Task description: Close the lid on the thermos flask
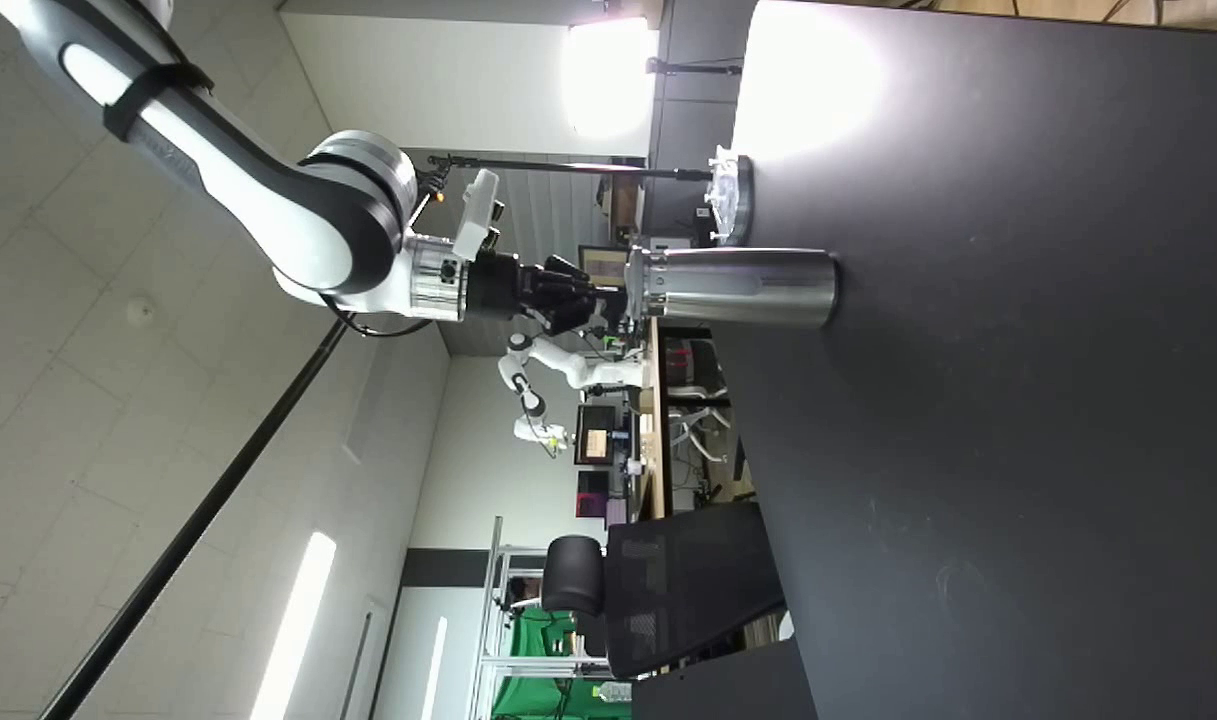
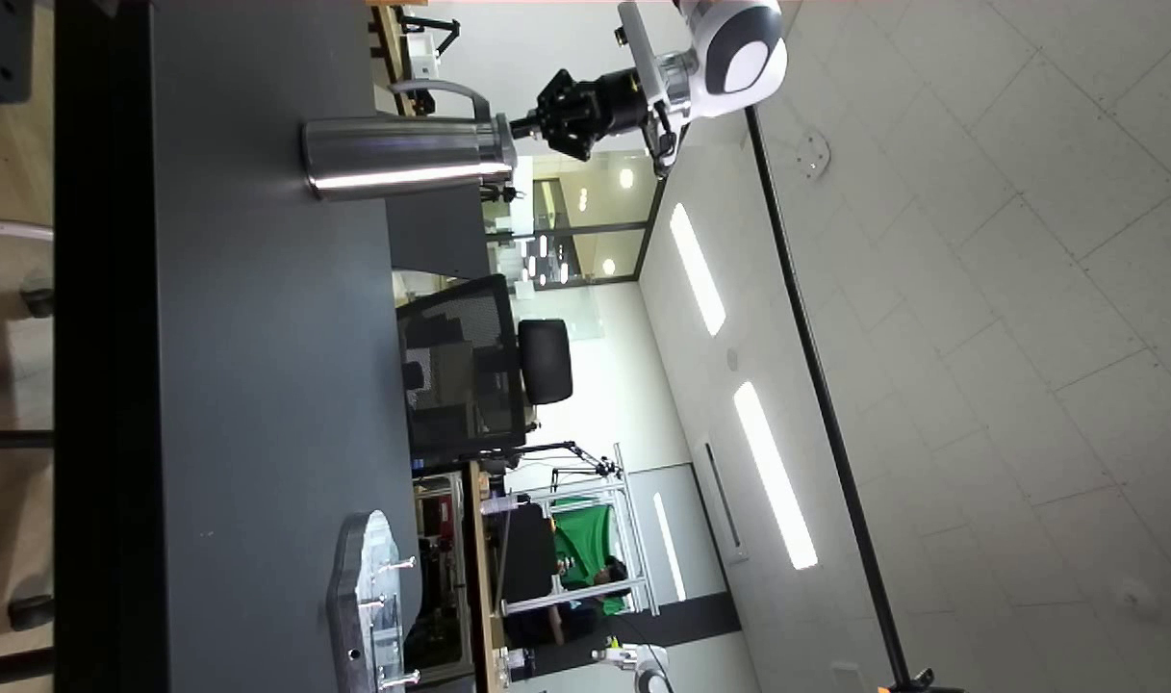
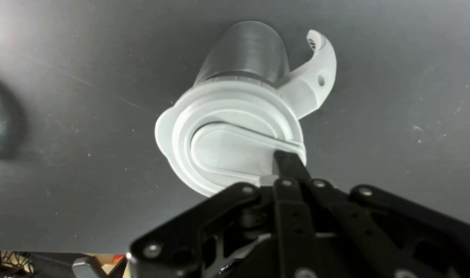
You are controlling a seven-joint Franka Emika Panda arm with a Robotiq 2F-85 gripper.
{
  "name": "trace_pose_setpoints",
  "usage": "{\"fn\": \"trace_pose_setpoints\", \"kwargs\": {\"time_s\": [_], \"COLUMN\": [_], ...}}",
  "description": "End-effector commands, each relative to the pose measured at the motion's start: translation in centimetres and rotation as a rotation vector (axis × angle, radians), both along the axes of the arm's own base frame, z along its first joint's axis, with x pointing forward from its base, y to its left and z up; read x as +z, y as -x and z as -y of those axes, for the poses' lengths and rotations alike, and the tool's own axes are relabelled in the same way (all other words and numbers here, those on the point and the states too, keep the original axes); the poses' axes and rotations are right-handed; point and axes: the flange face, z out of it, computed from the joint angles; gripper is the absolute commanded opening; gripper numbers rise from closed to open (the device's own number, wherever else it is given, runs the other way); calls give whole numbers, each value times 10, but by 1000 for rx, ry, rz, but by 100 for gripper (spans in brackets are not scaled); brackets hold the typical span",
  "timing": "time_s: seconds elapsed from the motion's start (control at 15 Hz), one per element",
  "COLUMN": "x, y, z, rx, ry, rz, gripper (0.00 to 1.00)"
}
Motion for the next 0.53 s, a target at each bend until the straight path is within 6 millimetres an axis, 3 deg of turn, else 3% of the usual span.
{"fn": "trace_pose_setpoints", "kwargs": {"time_s": [0.0, 0.47], "x": [-3, 70], "y": [1, 9], "z": [-4, 0], "rx": [-4, -3], "ry": [18, 21], "rz": [-16, 37], "gripper": [0, 0]}}
